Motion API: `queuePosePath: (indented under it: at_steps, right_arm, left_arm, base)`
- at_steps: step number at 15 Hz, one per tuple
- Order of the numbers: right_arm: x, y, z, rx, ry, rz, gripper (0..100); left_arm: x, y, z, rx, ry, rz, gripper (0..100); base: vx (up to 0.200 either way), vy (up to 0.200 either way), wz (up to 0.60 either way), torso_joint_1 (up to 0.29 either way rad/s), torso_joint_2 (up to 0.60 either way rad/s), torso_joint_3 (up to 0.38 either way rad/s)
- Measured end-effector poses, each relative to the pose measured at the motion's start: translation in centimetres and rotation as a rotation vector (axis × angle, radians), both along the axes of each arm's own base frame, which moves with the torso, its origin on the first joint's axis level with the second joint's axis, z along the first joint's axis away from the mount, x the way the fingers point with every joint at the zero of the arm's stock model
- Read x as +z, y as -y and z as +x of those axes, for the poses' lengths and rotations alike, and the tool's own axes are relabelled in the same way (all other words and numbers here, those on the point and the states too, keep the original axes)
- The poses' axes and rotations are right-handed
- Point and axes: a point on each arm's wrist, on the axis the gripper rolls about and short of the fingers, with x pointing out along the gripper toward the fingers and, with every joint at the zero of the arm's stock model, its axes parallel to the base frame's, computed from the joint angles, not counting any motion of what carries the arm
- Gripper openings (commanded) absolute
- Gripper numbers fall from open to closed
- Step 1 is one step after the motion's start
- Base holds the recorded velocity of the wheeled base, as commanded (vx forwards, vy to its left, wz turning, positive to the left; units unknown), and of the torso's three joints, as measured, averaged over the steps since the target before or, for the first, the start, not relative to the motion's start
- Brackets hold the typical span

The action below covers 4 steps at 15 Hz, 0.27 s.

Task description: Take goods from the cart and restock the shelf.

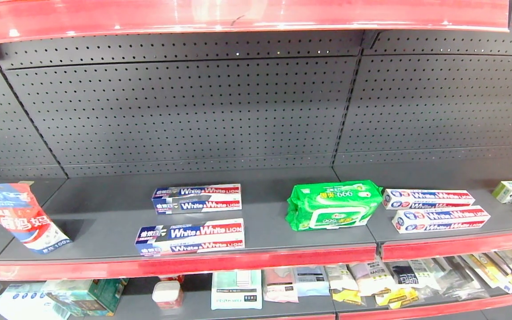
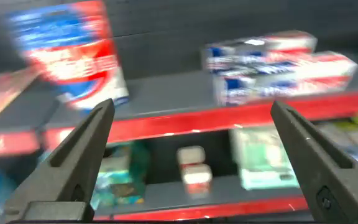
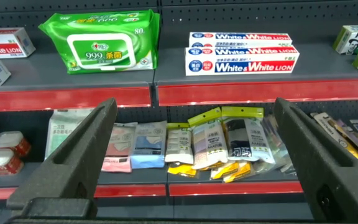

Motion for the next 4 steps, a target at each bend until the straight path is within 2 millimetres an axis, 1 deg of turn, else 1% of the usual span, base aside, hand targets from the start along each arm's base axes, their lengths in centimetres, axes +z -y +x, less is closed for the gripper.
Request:
queuePosePath:
  at_steps: [4]
  right_arm:
    - [-0.01, 0.0, 0.0, 0.0, -0.001, -0.001, 100]
  left_arm:
    - [-0.26, -0.02, -0.01, 0.006, -0.016, -0.025, 100]
  base:
    - [0.0, 0.0, 0.0, 0.0, 0.0, 0.0]
